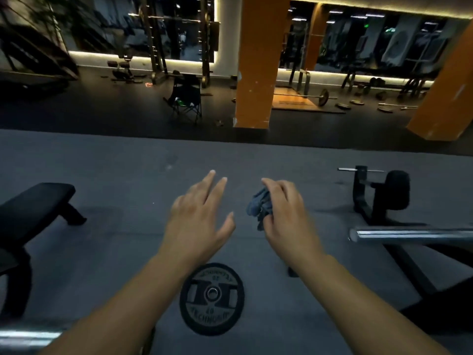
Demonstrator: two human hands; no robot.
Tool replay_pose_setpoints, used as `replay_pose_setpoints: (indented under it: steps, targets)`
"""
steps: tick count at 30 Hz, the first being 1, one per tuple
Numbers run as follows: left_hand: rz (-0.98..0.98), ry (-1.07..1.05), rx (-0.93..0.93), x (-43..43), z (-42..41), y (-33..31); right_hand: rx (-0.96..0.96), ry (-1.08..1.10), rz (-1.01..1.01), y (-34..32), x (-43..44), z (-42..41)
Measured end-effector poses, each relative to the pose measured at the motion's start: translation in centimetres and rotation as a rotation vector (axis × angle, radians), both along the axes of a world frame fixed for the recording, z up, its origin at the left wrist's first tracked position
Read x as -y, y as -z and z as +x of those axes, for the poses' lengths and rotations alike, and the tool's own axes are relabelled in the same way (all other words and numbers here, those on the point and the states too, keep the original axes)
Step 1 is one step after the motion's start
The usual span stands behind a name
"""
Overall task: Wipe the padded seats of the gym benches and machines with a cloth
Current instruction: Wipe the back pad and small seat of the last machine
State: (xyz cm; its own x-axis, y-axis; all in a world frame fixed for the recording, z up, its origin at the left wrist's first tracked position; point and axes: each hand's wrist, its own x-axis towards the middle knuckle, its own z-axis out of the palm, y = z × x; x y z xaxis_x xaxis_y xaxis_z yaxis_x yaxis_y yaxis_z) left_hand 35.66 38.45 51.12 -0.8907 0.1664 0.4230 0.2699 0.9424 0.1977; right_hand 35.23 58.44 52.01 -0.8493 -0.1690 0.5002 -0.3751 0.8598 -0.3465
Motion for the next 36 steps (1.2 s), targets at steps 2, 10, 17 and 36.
replay_pose_setpoints:
  steps: [2,10,17,36]
  targets:
    - [0.012,-0.035,0.006,0.7,-5.0,-0.1,0.007,-0.044,0.015,-0.1,0.9,-5.9]
    - [0.031,-0.435,0.045,8.0,-18.2,1.9,0.039,-0.432,0.011,1.6,11.3,-28.0]
    - [0.116,-0.824,0.034,19.5,-21.3,3.5,0.077,-0.824,0.047,3.0,28.0,-35.7]
    - [0.180,-1.901,0.102,40.1,-24.6,9.8,0.185,-1.922,0.102,10.7,68.2,-43.9]
